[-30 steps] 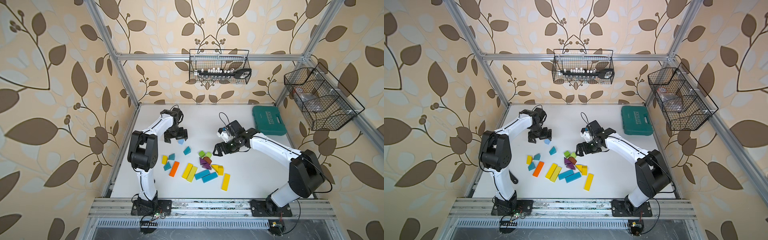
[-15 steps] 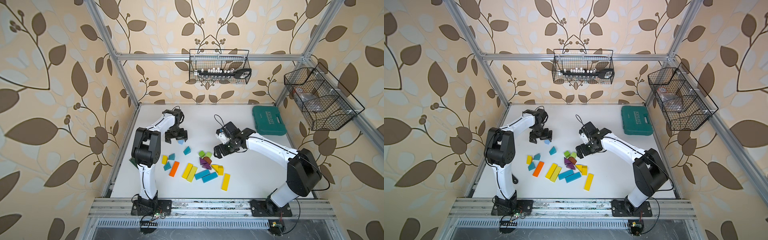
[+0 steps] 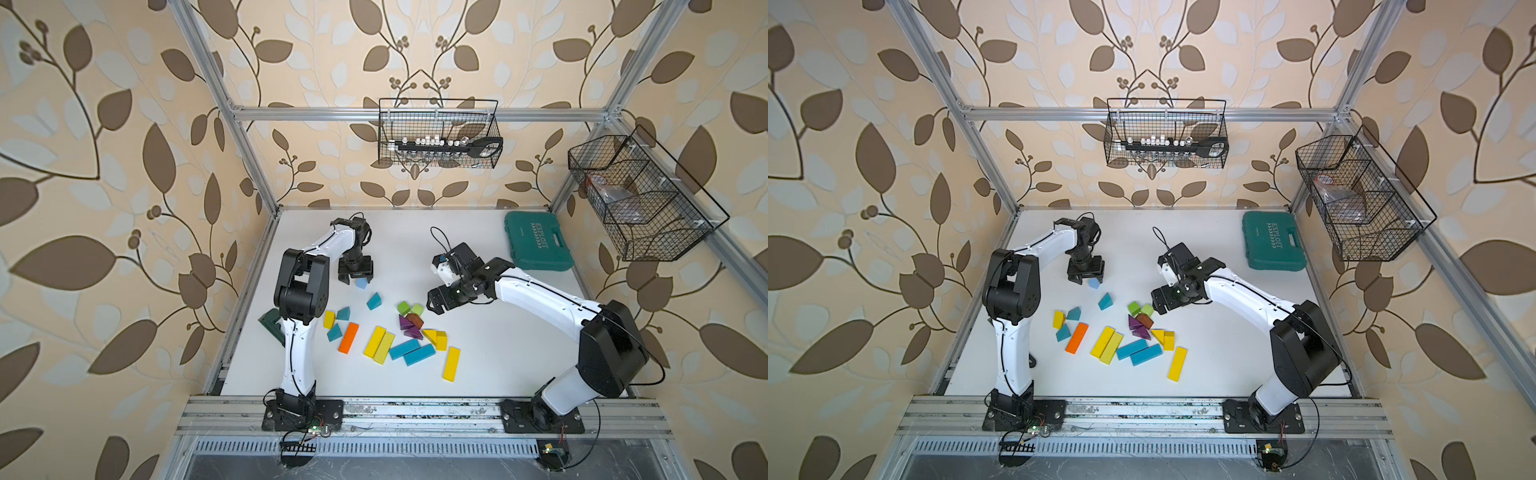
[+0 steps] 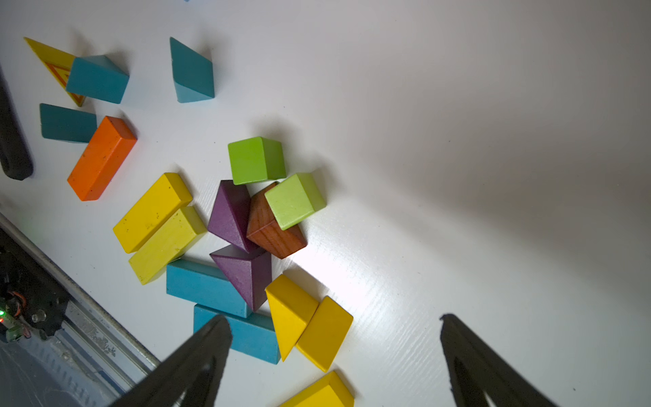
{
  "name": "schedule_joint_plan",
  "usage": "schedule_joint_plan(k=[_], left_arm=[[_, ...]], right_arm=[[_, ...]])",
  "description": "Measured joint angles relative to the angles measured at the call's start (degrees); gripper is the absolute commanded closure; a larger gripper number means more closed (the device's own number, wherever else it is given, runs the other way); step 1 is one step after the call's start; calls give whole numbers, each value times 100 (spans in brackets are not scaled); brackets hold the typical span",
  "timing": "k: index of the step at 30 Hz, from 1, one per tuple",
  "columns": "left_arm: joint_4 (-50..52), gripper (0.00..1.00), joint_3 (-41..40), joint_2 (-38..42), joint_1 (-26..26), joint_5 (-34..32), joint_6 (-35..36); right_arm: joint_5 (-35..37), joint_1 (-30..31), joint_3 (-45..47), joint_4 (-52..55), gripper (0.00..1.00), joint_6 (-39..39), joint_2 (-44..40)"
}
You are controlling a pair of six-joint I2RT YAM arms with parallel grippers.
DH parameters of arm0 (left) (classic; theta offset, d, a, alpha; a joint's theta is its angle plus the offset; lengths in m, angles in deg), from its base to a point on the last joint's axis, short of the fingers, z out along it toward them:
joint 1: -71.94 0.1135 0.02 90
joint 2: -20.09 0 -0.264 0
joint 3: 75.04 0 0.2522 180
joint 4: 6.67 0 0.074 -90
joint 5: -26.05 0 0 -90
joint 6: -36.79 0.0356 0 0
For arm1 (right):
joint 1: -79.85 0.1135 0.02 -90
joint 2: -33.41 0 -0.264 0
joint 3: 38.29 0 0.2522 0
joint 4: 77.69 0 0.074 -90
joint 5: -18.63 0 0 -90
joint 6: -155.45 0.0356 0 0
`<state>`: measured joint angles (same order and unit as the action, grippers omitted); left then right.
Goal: Assemble a small pinwheel with building blocks
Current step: Pick up the building block from the center of the board.
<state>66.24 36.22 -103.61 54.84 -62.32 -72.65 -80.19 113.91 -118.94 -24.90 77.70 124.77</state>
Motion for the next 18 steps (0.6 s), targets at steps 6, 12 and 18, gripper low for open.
schedule_joint_plan(k=[6, 12, 18], left_arm=[[39, 51, 157, -184, 0, 0, -22], [87, 69, 173, -284, 0, -4, -83], [238, 77, 387, -341, 0, -20, -173]], right_arm=[[-2, 0, 57, -61, 11, 11, 0], [-15, 0, 92, -85, 12, 13, 0], [-13, 0, 114, -114, 13, 13, 0]])
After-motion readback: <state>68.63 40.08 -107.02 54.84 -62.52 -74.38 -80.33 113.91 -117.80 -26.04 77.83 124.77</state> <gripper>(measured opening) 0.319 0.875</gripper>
